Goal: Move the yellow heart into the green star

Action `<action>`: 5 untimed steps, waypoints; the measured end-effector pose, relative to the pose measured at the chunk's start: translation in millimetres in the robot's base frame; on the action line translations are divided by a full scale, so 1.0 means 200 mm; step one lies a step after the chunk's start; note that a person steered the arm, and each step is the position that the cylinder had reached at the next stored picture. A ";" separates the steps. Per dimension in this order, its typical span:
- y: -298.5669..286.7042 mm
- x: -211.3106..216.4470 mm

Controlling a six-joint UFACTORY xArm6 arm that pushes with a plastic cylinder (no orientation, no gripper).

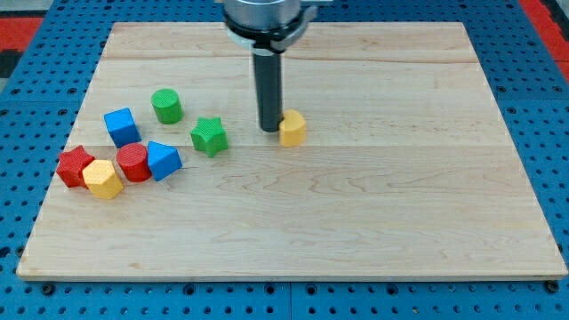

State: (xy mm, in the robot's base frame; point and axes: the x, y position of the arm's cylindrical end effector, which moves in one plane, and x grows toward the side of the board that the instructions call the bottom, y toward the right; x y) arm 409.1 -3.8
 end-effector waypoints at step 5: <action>-0.24 0.08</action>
State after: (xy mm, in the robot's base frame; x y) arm 425.6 -52.7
